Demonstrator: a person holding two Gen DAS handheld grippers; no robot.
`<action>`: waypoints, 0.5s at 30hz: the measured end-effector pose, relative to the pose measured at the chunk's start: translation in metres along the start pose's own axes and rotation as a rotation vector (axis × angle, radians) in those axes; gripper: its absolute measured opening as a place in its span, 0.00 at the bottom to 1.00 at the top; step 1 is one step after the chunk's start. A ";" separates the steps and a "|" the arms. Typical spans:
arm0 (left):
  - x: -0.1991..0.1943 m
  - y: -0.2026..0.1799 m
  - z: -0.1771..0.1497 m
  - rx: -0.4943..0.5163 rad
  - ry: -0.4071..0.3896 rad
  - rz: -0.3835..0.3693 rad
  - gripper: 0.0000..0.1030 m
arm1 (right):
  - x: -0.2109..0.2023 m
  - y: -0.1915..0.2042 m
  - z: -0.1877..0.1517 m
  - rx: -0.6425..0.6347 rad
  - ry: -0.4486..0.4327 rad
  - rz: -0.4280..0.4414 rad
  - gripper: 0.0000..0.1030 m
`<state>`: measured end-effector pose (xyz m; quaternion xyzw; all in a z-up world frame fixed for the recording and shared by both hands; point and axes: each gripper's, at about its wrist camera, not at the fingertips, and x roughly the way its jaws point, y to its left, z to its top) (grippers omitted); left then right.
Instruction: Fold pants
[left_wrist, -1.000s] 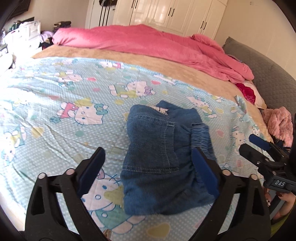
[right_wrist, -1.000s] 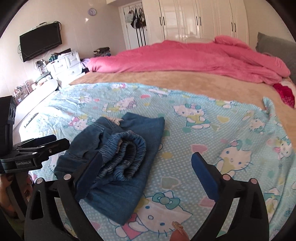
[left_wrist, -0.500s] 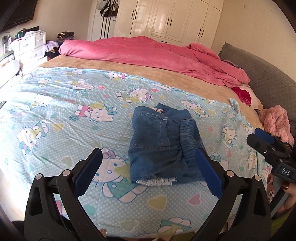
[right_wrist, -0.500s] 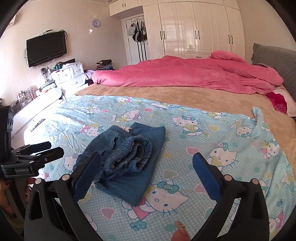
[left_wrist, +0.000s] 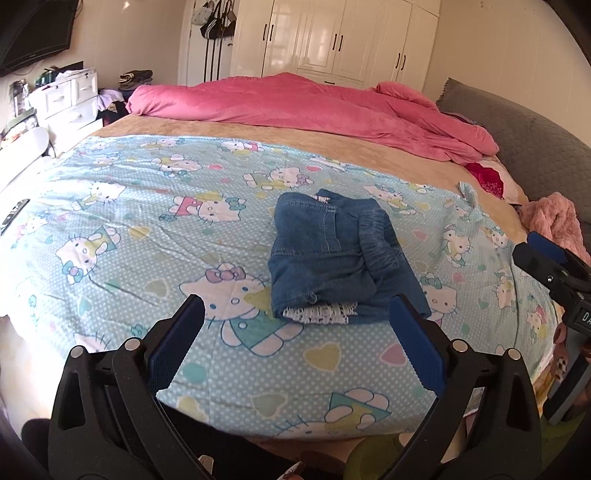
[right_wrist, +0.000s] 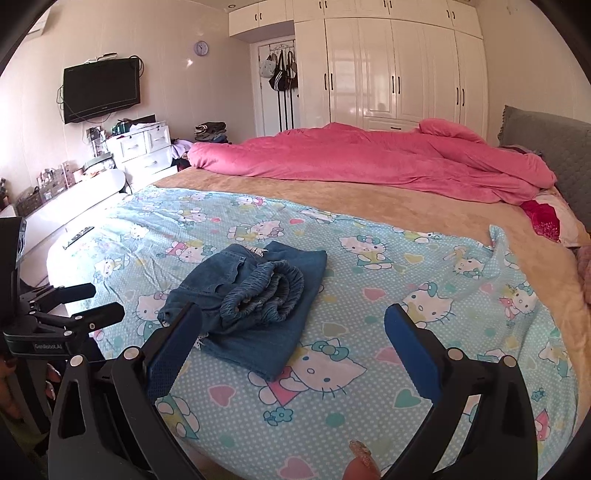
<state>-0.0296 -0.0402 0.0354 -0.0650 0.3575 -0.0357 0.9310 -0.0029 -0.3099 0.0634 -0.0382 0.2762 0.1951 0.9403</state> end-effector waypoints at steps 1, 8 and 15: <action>-0.001 0.000 -0.003 -0.002 0.003 -0.002 0.91 | -0.001 0.001 -0.002 -0.005 -0.001 -0.004 0.96; -0.001 -0.001 -0.024 -0.011 0.034 -0.001 0.91 | 0.000 0.005 -0.024 0.017 0.029 -0.002 0.96; 0.013 0.003 -0.036 -0.028 0.080 0.019 0.91 | 0.021 0.011 -0.056 0.024 0.131 -0.004 0.96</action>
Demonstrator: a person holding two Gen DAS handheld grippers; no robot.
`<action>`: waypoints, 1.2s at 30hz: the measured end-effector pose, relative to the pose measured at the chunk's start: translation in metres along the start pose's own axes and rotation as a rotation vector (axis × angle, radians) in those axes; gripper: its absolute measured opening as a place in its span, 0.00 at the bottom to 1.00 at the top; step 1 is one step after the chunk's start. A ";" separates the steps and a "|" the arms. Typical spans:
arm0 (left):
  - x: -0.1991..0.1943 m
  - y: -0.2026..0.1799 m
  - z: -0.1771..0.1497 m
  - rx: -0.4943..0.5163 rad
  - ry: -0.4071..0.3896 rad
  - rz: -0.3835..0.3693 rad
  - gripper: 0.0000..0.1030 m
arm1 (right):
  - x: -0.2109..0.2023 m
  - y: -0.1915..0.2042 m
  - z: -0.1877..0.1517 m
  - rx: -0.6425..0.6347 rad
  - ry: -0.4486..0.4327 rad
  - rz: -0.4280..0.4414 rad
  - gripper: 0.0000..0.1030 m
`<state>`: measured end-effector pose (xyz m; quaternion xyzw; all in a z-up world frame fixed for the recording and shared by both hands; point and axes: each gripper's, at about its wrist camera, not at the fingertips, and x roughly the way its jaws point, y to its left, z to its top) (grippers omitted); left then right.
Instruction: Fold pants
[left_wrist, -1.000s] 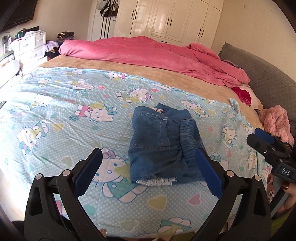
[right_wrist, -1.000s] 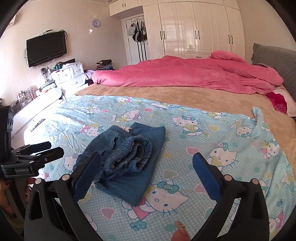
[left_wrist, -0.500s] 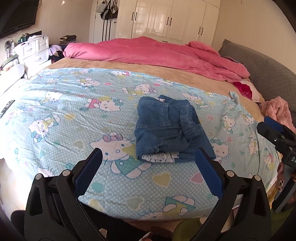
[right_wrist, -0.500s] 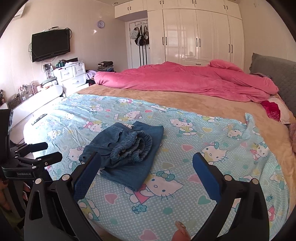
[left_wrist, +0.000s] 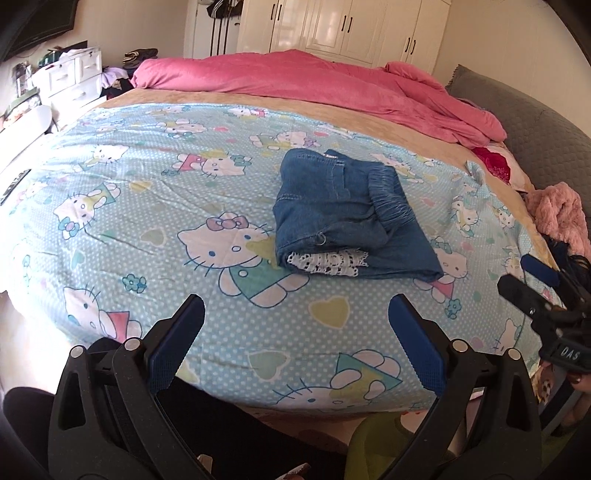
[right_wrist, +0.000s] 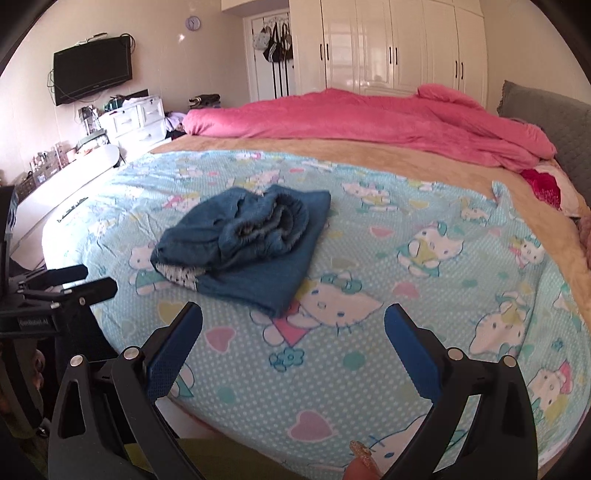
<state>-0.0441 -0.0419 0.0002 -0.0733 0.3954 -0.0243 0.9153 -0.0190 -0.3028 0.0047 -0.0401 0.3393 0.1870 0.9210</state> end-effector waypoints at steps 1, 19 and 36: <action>0.001 0.001 0.000 -0.004 0.001 0.001 0.91 | 0.002 0.000 -0.002 0.002 0.007 0.000 0.96; 0.004 0.006 0.000 -0.005 0.007 0.022 0.91 | 0.008 -0.003 -0.002 0.012 0.020 0.004 0.96; 0.005 0.003 0.001 0.005 0.014 0.064 0.91 | 0.007 -0.005 -0.007 0.024 0.025 0.003 0.96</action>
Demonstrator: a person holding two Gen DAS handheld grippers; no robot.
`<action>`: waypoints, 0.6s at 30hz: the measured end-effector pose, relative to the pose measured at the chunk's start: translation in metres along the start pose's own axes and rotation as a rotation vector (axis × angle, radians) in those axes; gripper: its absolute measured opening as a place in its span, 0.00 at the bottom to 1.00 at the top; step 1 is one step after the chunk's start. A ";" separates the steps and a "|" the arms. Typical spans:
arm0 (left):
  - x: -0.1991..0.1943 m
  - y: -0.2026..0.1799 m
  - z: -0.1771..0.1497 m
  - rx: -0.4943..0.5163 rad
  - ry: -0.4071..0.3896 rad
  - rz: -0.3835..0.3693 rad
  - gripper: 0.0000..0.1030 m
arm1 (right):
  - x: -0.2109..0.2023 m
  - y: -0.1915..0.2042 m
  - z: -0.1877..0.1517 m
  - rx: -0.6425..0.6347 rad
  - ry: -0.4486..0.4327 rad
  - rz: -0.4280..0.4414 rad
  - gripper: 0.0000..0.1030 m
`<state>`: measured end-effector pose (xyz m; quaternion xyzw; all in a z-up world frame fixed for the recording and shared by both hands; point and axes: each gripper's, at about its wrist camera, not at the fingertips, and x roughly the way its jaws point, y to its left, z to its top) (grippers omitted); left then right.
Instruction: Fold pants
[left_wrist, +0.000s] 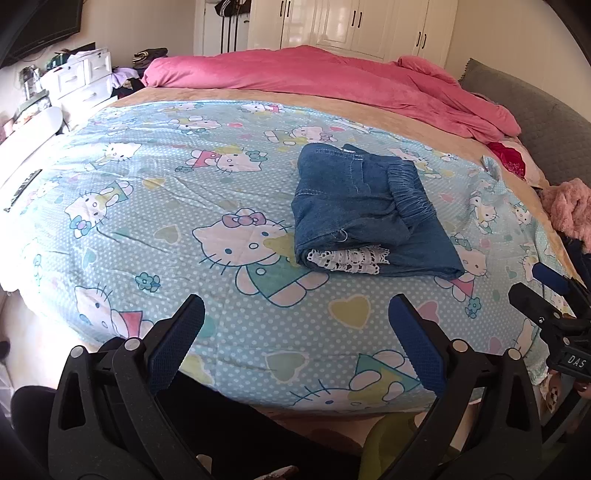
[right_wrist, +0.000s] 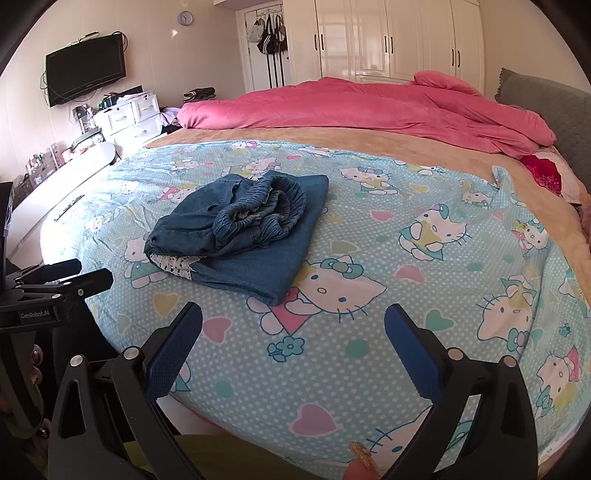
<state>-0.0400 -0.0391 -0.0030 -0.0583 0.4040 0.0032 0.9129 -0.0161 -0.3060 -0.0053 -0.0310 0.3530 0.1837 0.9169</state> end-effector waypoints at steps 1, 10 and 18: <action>0.000 0.000 0.000 0.000 0.001 0.002 0.91 | 0.000 0.000 0.000 -0.001 0.000 0.000 0.96; 0.001 0.000 0.001 0.007 0.005 0.023 0.91 | 0.000 0.001 0.000 -0.003 0.002 -0.005 0.96; -0.001 -0.002 0.001 0.014 -0.002 0.026 0.91 | 0.000 0.000 -0.001 -0.004 0.002 -0.008 0.96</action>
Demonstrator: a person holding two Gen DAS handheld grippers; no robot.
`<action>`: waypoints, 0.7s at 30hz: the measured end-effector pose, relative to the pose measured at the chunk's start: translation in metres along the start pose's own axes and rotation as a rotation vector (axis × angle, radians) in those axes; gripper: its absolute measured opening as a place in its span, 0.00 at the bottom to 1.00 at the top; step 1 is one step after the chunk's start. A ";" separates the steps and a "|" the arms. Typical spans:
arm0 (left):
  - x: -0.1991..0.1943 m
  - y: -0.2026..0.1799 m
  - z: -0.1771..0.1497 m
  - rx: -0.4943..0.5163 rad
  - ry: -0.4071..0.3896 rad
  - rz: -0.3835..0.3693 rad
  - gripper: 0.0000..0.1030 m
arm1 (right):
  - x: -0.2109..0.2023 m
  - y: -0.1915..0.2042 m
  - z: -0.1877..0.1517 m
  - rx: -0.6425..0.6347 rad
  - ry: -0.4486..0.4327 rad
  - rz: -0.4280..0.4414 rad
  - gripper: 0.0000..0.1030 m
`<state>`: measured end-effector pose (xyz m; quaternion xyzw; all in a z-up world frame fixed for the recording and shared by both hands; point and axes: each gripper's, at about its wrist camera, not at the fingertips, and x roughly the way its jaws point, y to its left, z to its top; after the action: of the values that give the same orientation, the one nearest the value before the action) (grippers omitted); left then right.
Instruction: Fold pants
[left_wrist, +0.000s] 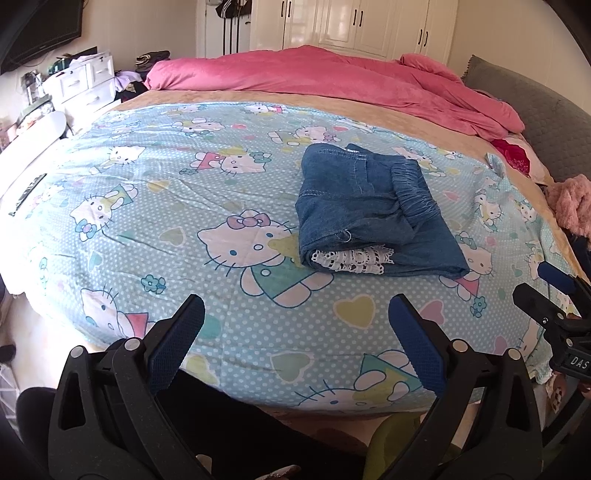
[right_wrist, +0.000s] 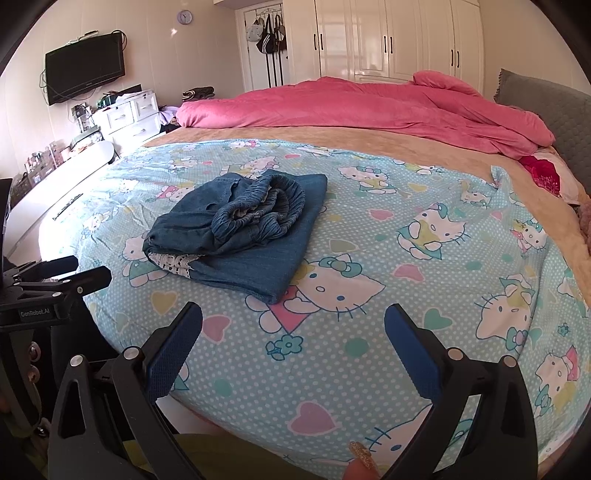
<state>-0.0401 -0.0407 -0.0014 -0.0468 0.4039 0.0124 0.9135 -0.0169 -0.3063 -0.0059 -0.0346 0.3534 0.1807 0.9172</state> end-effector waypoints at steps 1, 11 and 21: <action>0.000 0.000 0.000 0.001 0.000 0.001 0.91 | 0.000 0.000 0.000 0.000 0.000 0.001 0.96; 0.000 0.000 0.000 0.002 0.004 0.002 0.91 | 0.000 -0.001 0.000 0.001 0.000 -0.002 0.96; 0.001 0.001 0.000 0.000 0.008 0.008 0.91 | 0.000 -0.001 0.000 0.003 0.002 -0.003 0.96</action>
<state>-0.0392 -0.0398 -0.0019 -0.0451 0.4075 0.0160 0.9119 -0.0165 -0.3073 -0.0066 -0.0338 0.3547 0.1786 0.9172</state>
